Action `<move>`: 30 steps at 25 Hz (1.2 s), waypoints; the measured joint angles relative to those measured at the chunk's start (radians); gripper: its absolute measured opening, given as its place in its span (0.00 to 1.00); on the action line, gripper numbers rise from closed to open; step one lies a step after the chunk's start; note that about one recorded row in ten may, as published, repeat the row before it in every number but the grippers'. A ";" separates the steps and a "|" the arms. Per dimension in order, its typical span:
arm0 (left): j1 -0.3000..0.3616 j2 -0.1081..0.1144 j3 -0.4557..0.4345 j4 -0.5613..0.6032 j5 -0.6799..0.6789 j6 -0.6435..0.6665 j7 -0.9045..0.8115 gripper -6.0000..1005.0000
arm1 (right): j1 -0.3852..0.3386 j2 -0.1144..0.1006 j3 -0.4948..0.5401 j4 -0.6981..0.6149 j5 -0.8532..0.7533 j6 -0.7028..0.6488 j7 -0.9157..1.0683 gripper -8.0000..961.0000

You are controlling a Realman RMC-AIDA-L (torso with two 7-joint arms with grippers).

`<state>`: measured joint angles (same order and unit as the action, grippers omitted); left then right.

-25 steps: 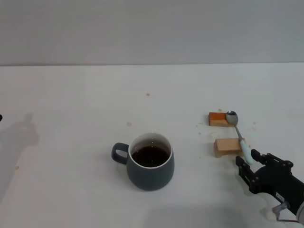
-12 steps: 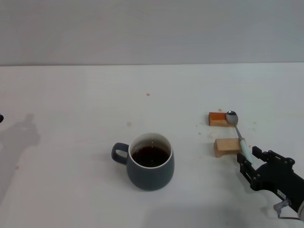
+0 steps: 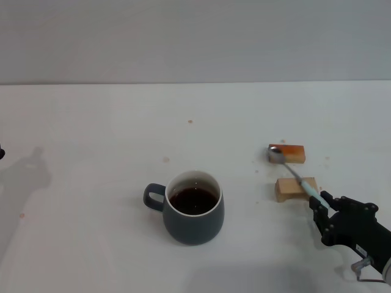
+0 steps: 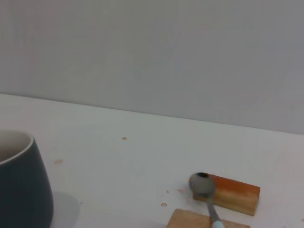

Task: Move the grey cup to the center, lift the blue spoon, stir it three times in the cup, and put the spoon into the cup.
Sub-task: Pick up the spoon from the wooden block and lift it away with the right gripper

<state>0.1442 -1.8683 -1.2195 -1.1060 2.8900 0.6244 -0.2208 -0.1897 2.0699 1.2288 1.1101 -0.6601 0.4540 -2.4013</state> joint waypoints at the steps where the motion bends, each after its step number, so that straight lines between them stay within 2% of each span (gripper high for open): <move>1: 0.000 0.000 0.000 0.000 0.000 0.000 0.000 0.00 | 0.000 0.000 0.000 0.000 0.000 0.000 0.000 0.31; 8: 0.005 0.001 0.000 -0.009 0.000 0.000 0.000 0.00 | -0.004 0.000 -0.002 0.004 -0.002 0.000 -0.001 0.17; 30: 0.000 -0.008 -0.003 0.003 0.000 0.000 0.000 0.00 | -0.055 -0.002 -0.023 0.130 -0.056 -0.102 0.005 0.17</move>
<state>0.1447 -1.8768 -1.2225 -1.1028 2.8901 0.6243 -0.2209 -0.2443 2.0682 1.2055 1.2401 -0.7164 0.3516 -2.3959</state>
